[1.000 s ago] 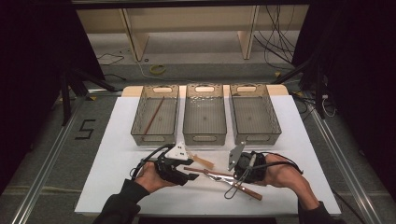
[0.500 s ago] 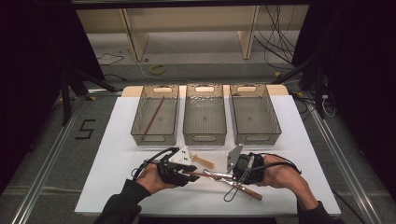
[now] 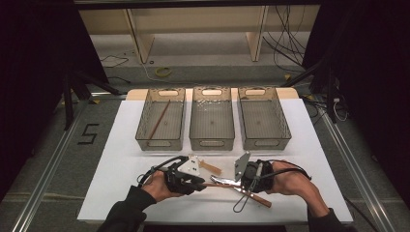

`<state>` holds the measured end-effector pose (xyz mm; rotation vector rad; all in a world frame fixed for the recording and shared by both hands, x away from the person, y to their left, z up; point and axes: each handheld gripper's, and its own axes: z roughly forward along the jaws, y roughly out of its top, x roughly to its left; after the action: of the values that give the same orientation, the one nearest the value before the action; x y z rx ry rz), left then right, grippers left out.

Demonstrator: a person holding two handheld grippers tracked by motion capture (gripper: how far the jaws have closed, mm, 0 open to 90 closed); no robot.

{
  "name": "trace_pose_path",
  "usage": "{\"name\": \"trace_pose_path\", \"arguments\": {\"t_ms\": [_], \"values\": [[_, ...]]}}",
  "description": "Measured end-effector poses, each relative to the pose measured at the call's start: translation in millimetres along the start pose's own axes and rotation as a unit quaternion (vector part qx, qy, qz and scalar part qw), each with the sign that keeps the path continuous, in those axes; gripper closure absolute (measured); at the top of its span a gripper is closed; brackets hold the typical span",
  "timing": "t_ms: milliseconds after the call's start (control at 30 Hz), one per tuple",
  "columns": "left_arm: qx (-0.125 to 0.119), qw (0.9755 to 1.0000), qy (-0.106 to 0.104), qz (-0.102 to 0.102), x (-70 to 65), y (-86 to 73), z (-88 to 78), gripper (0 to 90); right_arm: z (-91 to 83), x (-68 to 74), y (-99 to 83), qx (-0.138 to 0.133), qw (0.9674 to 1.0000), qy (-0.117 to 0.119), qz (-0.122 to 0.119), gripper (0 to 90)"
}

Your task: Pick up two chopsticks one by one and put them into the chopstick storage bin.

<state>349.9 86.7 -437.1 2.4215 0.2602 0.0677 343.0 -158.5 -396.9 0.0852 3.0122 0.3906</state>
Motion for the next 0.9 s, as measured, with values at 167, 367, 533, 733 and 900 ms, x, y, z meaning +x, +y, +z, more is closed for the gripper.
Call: {"name": "trace_pose_path", "arguments": {"t_ms": [167, 367, 533, 733, 900], "values": [[0.004, 0.9998, -0.014, 0.012, -2.6, 0.8, 0.8, 78.5, 0.7, -0.5, -1.8, 0.003, 1.0000, 0.002, -0.008, 84.4], [0.003, 0.9994, -0.021, 0.026, -5.5, 1.8, 0.4, 82.4, 0.5, -3.3, -3.9, -0.001, 0.9998, -0.020, -0.001, 80.6], [0.005, 1.0000, -0.005, 0.006, 0.4, -2.3, -2.2, 82.8, -8.4, -9.4, -8.9, -0.027, 0.9984, -0.039, 0.029, 66.4], [-0.006, 0.9994, 0.024, -0.022, 8.4, -4.9, -10.5, 82.8, -20.6, -15.5, -15.0, -0.068, 0.9933, -0.072, 0.060, 50.5], [-0.009, 0.9967, 0.058, -0.056, 15.5, -7.4, -15.9, 82.8, -25.9, -20.2, -17.2, -0.096, 0.9858, -0.089, 0.105, 43.0]]}}
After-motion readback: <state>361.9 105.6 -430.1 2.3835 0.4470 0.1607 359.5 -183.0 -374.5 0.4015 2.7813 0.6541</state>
